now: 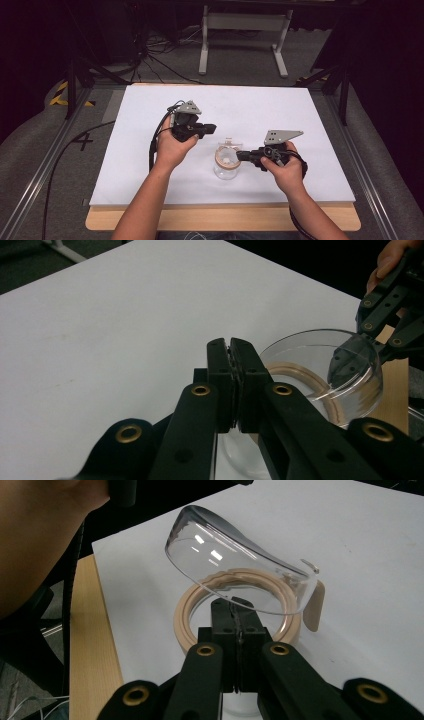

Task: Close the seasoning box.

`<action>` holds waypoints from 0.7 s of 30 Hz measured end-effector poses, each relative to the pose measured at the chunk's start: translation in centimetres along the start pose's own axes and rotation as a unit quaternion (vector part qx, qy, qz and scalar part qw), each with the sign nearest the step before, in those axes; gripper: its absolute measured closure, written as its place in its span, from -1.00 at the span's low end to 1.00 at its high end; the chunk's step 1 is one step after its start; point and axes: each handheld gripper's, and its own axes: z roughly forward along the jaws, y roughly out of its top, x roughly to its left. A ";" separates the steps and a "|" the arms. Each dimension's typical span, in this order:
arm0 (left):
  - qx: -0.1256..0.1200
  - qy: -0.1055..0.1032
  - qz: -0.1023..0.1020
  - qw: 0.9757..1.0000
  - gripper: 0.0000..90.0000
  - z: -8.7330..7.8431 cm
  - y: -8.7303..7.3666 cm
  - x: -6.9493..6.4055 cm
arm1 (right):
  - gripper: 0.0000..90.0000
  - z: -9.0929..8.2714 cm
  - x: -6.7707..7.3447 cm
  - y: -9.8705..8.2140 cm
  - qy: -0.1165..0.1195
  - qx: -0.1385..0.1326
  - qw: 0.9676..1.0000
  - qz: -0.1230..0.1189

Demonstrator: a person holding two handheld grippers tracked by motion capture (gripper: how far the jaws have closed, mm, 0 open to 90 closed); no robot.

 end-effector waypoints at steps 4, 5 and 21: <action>0.009 0.000 -0.002 1.000 0.92 -0.7 0.0 0.1 | 1.00 -0.1 0.1 0.0 0.003 0.003 1.000 -0.001; 0.011 0.002 -0.002 1.000 0.92 -0.8 0.0 0.1 | 1.00 -0.1 0.2 0.1 0.004 0.004 1.000 -0.002; 0.107 0.006 0.010 0.994 0.85 -3.4 -0.3 0.0 | 1.00 -0.3 0.7 0.4 0.020 0.025 0.999 -0.004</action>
